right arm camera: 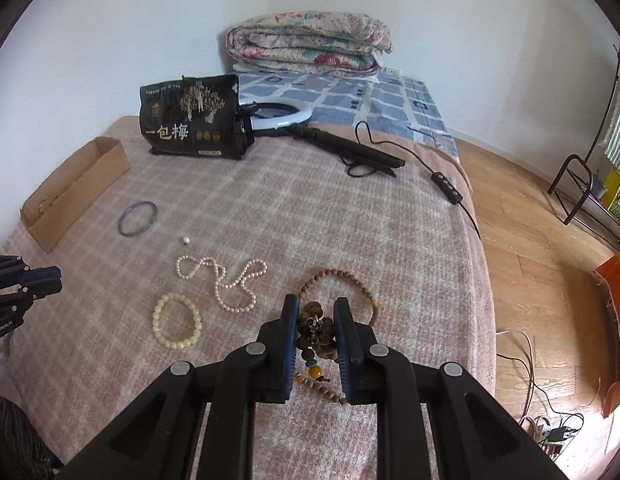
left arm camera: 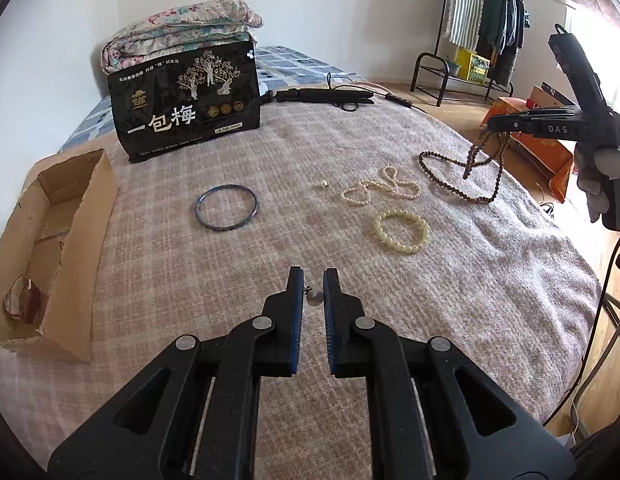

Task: Organize jewelry
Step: 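Lift the pearl toward the box with the left tool while the right tool lifts the necklace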

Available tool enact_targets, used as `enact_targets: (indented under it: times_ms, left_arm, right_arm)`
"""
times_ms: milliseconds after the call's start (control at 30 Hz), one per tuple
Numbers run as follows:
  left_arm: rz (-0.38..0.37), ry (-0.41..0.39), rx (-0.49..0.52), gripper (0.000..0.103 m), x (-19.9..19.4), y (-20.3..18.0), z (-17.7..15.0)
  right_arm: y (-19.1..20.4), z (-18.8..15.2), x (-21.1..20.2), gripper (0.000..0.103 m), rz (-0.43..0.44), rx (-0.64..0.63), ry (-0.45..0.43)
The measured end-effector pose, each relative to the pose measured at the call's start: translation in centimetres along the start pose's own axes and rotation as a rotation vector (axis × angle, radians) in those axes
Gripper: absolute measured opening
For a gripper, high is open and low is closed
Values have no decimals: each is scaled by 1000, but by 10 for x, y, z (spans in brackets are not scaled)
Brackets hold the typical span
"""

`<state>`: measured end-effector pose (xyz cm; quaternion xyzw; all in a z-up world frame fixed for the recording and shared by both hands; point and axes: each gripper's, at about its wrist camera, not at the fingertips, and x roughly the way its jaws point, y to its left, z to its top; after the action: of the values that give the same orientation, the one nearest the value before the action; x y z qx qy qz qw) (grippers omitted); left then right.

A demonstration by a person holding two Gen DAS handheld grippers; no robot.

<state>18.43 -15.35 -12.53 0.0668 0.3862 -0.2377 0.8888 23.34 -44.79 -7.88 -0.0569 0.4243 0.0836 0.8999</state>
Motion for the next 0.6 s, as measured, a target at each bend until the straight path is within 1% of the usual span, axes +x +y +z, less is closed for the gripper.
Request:
enact_targets:
  times_ms: [33,100,133,300,600]
  left_arm:
    - [2,-6,-4,8,-4,1,1]
    - [4,-17,-12,8,-12,3,2]
    - [3,-23,-18,8,-16,5,3]
    - [12,-52,-37,8,-38,13,6]
    - [36,-90,-67,8,-72,34,9]
  right_arm:
    - [0,3,-7,16,-1,2,-12]
    - [4,10,-21,10,-3,1,-36]
    - [7,14,-28,10,-6,-1,-45]
    - [21,33,-62,10,-30,-23,-91]
    - [43,67,-108,9,-69,-42,-157]
